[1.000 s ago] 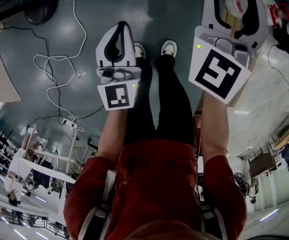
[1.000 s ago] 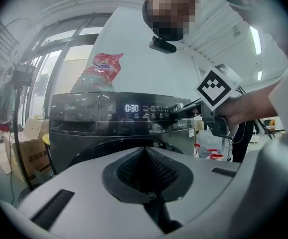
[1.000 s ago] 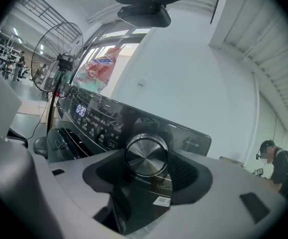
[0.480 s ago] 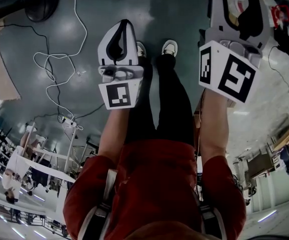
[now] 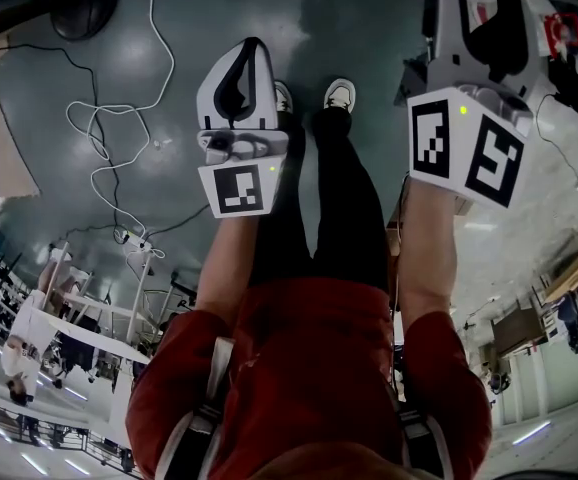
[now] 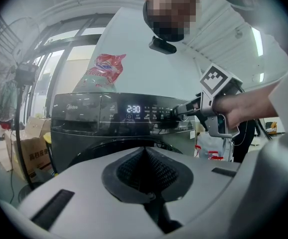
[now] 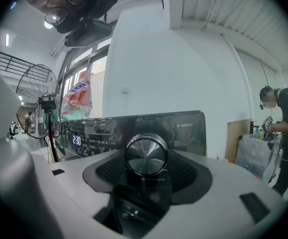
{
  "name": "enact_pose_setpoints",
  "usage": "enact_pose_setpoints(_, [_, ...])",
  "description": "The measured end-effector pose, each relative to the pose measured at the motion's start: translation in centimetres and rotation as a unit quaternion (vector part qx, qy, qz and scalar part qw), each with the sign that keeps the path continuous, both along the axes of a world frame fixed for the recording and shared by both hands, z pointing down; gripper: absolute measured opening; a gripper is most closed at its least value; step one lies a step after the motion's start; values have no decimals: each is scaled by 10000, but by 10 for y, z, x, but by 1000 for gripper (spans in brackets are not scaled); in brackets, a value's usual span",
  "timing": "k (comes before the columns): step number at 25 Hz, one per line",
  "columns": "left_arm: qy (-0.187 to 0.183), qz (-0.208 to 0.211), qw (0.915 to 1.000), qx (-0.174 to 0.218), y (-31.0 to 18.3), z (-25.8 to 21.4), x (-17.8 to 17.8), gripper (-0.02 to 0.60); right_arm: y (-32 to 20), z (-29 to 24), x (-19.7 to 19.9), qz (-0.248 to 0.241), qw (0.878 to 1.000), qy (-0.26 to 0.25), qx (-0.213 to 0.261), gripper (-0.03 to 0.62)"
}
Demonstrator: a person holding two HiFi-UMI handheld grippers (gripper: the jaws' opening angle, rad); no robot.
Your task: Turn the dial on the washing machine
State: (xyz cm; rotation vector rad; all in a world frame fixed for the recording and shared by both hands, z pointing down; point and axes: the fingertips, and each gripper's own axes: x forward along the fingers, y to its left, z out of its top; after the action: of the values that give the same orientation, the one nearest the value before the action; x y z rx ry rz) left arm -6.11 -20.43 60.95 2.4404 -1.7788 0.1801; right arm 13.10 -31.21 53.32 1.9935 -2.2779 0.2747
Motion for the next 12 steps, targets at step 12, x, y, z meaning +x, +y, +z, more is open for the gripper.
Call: enact_pose_setpoints(12, [31, 7, 10000, 43, -1, -4, 0, 9, 0, -1, 0, 22, 9998, -215, 9, 272])
